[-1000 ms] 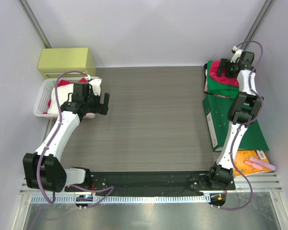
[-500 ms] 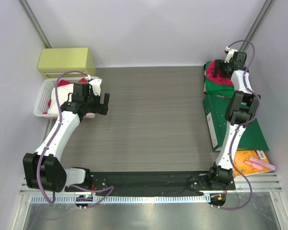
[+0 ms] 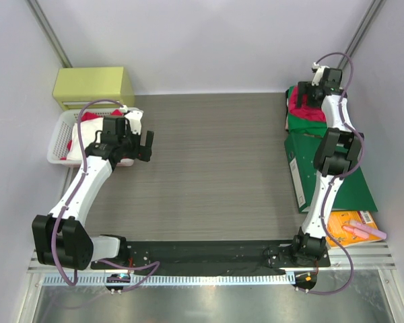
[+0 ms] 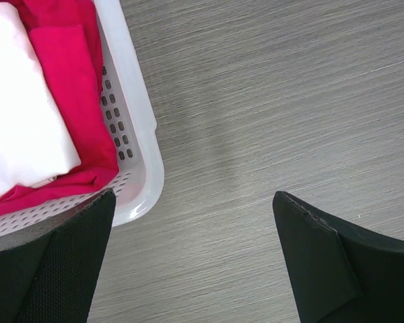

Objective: Fold and stack the t-shirts
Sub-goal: Put the neatly folded tshirt into the corner of the board with the right arm

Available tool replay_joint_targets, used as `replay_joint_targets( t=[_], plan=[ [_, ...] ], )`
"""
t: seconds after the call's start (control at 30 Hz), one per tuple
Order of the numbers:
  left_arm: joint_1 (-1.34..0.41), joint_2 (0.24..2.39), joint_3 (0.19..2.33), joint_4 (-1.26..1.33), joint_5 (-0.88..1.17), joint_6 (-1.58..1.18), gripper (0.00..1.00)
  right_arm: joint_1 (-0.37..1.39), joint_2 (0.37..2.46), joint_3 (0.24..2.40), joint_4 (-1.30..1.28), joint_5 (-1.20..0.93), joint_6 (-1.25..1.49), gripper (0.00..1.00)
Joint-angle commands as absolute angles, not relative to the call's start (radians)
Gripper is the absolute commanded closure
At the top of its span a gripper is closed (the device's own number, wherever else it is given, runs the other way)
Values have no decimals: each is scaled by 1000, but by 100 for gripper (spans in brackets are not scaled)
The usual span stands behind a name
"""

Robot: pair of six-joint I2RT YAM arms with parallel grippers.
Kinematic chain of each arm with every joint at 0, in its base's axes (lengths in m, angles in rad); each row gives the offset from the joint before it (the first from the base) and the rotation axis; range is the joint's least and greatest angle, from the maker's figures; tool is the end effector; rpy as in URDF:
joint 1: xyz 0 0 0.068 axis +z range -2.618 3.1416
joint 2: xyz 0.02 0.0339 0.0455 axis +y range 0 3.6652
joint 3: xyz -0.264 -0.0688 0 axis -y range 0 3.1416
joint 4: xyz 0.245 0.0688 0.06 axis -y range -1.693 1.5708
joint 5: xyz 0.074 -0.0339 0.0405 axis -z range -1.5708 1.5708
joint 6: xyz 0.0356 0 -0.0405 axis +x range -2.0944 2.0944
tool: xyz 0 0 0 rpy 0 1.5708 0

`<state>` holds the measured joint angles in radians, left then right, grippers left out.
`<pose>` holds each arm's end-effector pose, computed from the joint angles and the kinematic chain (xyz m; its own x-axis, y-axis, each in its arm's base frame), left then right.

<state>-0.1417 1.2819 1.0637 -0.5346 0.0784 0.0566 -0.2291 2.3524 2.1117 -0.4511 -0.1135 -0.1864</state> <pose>0.2737 -0.0419 0.2972 -0.6646 0.1518 -0.7316 0.2353 0.9718 -0.0122 0.5292 -0.1193 0.2310 -0.6366 -0.0406 -0.7701 0.0231 0.9972 -0.0717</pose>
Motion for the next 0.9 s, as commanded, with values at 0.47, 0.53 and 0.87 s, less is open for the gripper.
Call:
replay_joint_targets(
  t=[0.47,0.53,0.87],
  plan=[
    [-118,1021,1071,-419,-122,26,0,-186,1245,1532,-508,-232,-38,0],
    [-115,939,1046,-352,-219,43,0,-184,1055,1383,-462,-230,-76,0],
    [-5,830,1032,-284,-491,35,0,-186,789,1174,-462,133,-150,0]
  ],
)
